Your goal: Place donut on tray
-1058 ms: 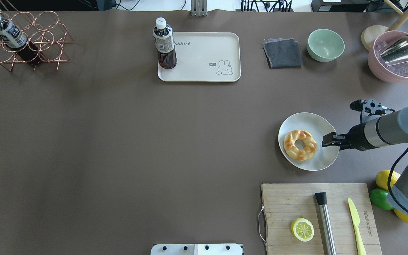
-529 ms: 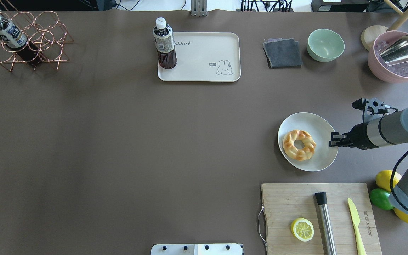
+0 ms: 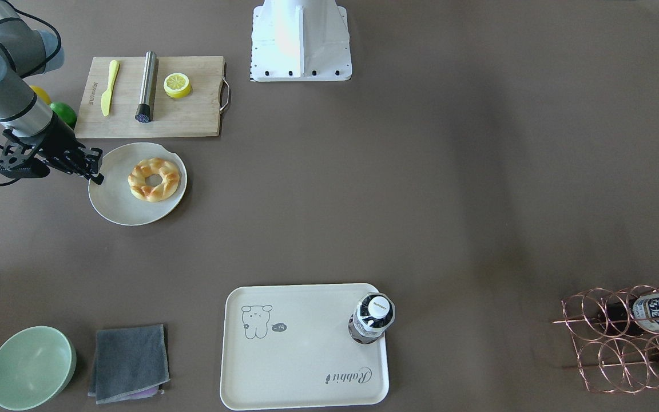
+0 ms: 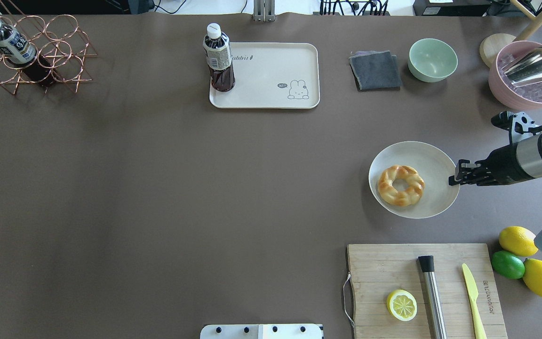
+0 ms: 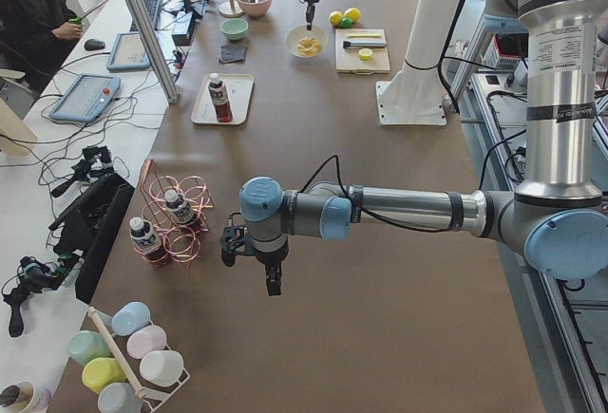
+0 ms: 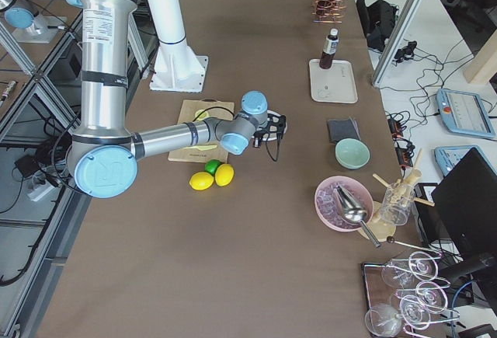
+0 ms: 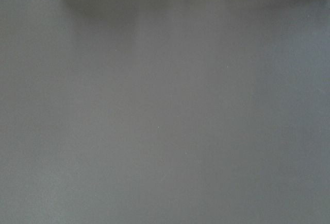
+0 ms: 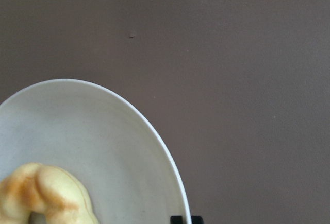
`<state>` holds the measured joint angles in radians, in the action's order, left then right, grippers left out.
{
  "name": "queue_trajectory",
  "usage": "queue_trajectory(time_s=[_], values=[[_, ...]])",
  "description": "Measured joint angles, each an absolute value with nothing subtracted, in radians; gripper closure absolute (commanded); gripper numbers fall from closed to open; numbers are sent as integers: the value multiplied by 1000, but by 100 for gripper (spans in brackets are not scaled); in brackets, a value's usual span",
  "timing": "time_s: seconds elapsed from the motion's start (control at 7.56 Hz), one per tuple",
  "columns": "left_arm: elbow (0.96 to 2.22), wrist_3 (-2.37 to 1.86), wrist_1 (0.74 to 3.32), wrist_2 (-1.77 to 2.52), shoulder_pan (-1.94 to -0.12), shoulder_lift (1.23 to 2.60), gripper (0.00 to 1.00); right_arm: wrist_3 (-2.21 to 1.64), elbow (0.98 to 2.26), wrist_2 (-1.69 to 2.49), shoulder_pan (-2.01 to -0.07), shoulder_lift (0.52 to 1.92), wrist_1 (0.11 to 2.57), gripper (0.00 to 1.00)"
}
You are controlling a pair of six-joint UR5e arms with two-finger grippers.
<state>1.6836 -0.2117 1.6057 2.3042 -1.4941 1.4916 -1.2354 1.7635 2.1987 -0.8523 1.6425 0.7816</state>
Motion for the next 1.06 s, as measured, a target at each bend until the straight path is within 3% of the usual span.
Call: queue_trajectory(time_s=[0.53, 1.06], values=[[1684, -212, 1606, 2304, -1494, 1495, 2, -1238, 1695, 2400, -1045, 1599, 758, 100], [1675, -212, 1606, 2304, -1494, 1501, 2, -1372, 1448, 2416, -1102, 1271, 756, 100]])
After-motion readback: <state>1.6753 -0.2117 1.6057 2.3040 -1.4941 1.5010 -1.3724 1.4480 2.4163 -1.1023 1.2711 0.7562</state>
